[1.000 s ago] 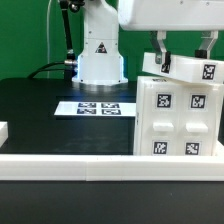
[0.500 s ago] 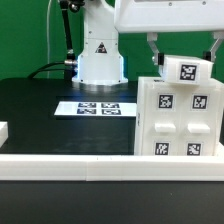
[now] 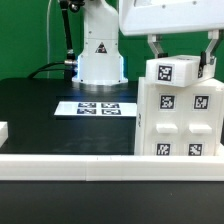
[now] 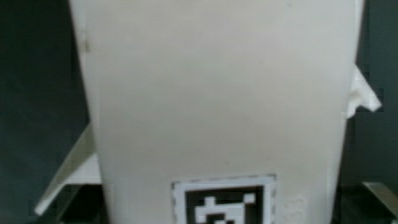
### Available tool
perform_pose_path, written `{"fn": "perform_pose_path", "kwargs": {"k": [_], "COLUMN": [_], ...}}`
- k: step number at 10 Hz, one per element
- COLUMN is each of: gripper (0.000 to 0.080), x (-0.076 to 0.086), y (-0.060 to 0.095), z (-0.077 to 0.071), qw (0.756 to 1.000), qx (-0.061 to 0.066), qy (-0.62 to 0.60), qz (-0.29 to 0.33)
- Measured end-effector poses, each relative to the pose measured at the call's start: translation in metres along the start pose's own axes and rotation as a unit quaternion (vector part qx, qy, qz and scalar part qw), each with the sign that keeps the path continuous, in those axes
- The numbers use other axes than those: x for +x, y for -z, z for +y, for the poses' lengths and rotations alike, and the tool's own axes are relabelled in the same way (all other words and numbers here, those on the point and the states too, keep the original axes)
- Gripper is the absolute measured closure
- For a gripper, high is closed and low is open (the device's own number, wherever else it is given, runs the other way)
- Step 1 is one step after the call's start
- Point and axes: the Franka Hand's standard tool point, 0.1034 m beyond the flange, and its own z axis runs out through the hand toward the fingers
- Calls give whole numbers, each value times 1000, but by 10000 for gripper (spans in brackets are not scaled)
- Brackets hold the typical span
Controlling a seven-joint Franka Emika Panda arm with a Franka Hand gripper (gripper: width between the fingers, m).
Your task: Assemble cabinet
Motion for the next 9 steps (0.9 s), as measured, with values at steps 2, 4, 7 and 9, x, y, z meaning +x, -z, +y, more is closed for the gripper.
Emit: {"fn": "perform_pose_path", "kwargs": {"k": [2, 4, 7, 9], "gripper": [239, 239, 239, 239], "x": [0, 0, 1, 2], "y": [0, 0, -1, -1], "z": [0, 0, -1, -2], "qw": [993, 978, 922, 864], "qx": [5, 8, 20, 33], "qy": [-120, -210, -387, -503], "qz": [-5, -8, -12, -22]}}
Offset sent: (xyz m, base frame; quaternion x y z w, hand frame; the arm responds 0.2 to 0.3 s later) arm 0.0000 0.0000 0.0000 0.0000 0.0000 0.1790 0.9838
